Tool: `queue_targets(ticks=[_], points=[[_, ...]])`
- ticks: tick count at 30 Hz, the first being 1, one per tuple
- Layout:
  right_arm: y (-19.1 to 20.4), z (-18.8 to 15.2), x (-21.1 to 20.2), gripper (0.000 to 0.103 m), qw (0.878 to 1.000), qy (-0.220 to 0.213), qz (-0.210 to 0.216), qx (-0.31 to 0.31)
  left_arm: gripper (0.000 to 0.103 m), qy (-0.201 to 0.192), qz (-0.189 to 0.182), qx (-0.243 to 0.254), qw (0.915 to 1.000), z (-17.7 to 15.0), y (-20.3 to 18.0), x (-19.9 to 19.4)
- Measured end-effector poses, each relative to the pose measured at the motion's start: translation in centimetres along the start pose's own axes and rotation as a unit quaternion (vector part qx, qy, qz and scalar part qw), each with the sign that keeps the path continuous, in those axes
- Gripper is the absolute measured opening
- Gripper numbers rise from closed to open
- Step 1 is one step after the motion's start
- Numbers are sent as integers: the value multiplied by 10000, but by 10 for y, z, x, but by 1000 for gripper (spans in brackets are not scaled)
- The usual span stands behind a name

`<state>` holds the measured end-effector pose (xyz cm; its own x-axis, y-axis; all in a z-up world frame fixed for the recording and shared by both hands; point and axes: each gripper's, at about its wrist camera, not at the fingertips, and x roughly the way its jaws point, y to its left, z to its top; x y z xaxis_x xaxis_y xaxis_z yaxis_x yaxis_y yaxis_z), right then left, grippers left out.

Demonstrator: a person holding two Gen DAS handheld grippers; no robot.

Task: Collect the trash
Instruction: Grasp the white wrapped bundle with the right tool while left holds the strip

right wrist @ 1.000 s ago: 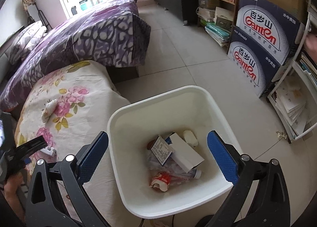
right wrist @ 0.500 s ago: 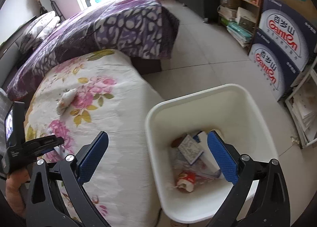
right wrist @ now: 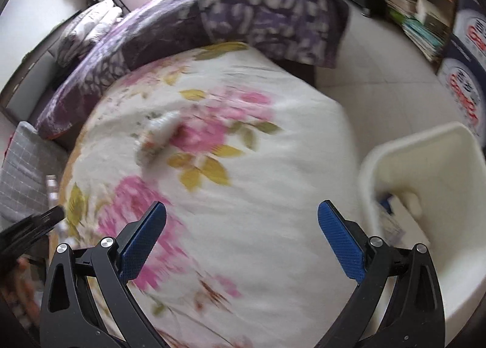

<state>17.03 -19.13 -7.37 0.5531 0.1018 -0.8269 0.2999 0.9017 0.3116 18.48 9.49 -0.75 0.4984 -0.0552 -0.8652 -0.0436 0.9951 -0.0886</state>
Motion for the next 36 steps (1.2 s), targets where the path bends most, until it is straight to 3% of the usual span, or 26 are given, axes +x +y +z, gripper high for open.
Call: queue_targets(ticks=[3,7,16,21,22,24,27,31,36], points=[[21,12,25,96,9994,-2,254,243,30,-281,60,-21,9996,7,8,-18],[49,28,51,96,9986,-132,377,359,30,-264,-177,-245,9992,14,24,-27],[85,50,97,96,9994,-57,-292,-197,30,-176,-180,-296,9992,14,31,-23],[102,49,109,96,9925,-101,-763,-955,30,-171,-129,-301,9993,14,33,-21],[106,46,110,94,9898,-112,-805,-1172,30,-164,-122,-304,9993,13,33,-20],[112,37,109,71,9824,-206,-916,-1617,31,-146,-103,-308,9994,13,33,-19],[114,28,100,50,9788,-241,-719,-1905,30,-147,-87,-311,9994,13,33,-19],[111,12,82,48,9744,-233,-447,-2192,30,-215,15,-241,9995,13,31,-19],[98,-7,49,48,9775,-182,-139,-2096,30,-253,-12,-216,9994,13,27,-22]])
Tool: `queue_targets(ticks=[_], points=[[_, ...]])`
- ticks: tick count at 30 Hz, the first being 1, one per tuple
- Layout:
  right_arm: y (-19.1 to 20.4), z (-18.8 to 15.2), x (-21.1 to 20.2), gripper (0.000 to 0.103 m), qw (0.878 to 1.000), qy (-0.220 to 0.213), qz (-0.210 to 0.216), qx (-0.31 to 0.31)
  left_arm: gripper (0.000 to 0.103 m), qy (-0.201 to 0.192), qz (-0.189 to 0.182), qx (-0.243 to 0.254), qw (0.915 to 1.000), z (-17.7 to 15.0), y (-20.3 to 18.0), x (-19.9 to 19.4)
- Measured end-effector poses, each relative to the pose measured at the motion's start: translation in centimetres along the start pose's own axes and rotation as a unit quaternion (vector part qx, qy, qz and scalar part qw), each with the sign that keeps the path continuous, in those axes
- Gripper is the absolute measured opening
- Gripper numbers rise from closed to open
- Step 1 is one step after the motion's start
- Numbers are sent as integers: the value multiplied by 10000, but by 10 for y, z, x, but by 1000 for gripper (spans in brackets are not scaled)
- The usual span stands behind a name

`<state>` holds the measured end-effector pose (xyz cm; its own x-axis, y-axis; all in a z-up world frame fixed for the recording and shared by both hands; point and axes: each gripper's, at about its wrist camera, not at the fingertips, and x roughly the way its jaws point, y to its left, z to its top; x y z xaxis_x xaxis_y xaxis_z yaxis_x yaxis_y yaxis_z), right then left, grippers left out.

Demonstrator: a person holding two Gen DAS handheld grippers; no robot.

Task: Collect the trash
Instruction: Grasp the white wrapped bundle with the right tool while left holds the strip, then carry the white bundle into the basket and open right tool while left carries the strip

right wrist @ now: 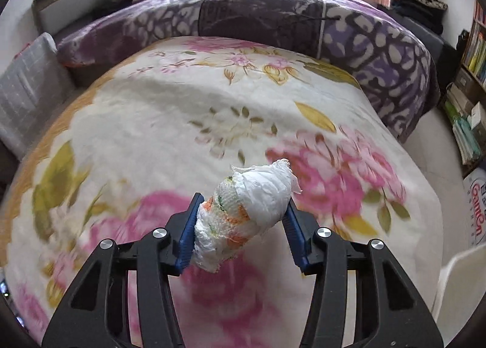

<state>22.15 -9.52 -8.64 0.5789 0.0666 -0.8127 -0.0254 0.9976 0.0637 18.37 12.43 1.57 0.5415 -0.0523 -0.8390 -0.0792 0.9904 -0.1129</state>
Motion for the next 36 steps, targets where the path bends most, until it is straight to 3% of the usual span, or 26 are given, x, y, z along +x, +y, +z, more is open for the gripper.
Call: queue_targets(ticks=[16,27,36], points=[[-30,-36,-97,49,9972,-284,197,657,30,-81,-62,335,9994,-13,-25,-9],[-64,-61,-113,49,9933,-257,179,1114,30,-39,-12,622,9981,-24,-48,-3],[-91,-65,-125,49,9916,-368,-83,1233,31,-61,-108,869,9961,-32,-83,0]])
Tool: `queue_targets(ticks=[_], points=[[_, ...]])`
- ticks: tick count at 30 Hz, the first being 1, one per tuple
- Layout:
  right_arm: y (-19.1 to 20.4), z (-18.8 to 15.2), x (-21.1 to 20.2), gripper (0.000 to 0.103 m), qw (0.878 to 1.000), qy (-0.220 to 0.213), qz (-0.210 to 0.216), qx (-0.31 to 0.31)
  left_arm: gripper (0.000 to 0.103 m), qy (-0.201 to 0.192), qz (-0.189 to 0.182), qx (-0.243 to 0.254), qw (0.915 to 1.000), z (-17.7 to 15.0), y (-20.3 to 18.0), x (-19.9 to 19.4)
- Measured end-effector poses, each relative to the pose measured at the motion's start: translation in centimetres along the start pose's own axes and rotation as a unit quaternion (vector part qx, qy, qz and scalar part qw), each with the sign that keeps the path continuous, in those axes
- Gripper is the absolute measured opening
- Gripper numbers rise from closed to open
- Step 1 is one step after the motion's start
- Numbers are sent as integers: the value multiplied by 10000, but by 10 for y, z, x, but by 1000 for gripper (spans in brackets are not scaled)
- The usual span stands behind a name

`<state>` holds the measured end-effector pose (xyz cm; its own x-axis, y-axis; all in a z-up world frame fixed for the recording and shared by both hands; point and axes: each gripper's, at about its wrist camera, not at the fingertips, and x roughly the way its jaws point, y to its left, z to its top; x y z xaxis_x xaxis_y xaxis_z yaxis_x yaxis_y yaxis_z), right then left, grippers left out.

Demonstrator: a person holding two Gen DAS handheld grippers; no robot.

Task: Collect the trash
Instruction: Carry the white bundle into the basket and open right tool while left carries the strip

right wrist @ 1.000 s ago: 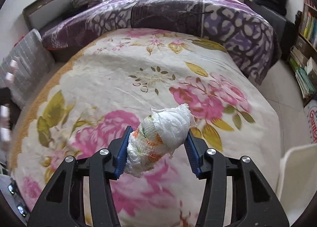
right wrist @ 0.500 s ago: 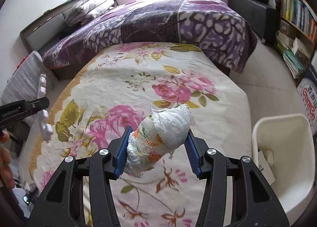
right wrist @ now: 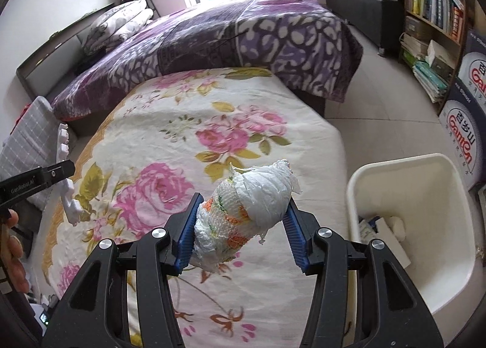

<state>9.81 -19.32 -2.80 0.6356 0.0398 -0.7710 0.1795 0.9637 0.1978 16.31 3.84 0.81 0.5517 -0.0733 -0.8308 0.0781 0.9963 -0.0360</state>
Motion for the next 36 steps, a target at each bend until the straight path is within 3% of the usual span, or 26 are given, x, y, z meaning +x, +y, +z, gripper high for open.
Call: queue_targets(ticks=[15,27,32,34,36], points=[[-57,3,-24,50,9988,-117,-382,296,30,-11,-285,418,9987,-6,-70,4],[-115,-4,-35,51,9930,37,-844,830,30,67,-675,763,9948,-17,-129,5],[-142,-9,-44,56,9868,60,-1195,1093,31,157,-900,908,9917,-23,-155,7],[-152,-11,-50,63,9831,-5,-1366,1216,31,198,-1026,956,9899,-26,-166,8],[-163,-14,-57,77,9794,-93,-1487,1359,31,250,-1130,993,9883,-29,-176,9]])
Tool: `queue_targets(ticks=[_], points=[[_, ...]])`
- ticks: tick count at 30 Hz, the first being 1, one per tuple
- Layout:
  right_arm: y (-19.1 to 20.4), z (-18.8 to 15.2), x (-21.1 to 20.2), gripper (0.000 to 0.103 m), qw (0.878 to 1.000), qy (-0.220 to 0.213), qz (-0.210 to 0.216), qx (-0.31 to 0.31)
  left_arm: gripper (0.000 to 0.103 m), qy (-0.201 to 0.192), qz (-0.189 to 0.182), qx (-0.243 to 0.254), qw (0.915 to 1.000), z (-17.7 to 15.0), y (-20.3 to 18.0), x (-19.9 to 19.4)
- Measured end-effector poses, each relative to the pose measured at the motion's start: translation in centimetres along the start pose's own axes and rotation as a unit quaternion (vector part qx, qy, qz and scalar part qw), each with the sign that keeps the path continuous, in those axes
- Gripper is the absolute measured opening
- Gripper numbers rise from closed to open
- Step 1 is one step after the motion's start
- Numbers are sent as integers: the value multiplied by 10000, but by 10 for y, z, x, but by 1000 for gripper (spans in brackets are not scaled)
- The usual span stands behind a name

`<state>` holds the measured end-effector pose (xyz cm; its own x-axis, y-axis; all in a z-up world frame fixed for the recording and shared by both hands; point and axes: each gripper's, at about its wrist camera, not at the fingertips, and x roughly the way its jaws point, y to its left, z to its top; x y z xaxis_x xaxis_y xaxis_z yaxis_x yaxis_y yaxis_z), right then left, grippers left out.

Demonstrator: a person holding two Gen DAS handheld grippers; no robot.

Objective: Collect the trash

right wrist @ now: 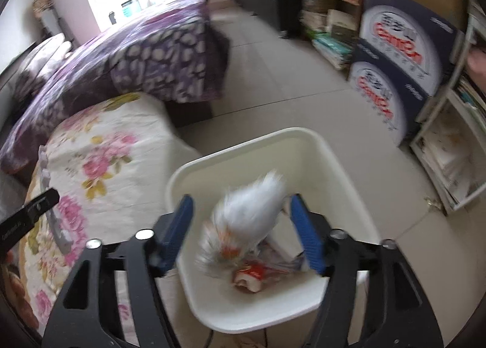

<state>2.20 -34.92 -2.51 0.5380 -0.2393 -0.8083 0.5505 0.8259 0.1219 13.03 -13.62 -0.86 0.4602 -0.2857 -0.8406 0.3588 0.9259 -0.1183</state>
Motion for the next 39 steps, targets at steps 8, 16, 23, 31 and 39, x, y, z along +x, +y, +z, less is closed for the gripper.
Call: queue_targets(ticks=[8,16,23,31,39], points=[[-53,3,-9,90,9976,-87,-192,655,31,204,-377,293,9987,-7,-46,16],[-105,2,-24,91,9910,-231,-387,1262,33,565,-1275,424,9893,-12,-89,34],[-132,5,-44,91,9838,-487,-573,1629,55,714,-2077,150,9755,-12,-100,36],[-110,-3,-68,95,9850,-785,-778,1328,94,-847,-481,722,9926,-23,-93,-33],[-72,-33,-85,96,9895,-1117,-505,766,96,-1666,549,840,9809,-60,-79,-83]])
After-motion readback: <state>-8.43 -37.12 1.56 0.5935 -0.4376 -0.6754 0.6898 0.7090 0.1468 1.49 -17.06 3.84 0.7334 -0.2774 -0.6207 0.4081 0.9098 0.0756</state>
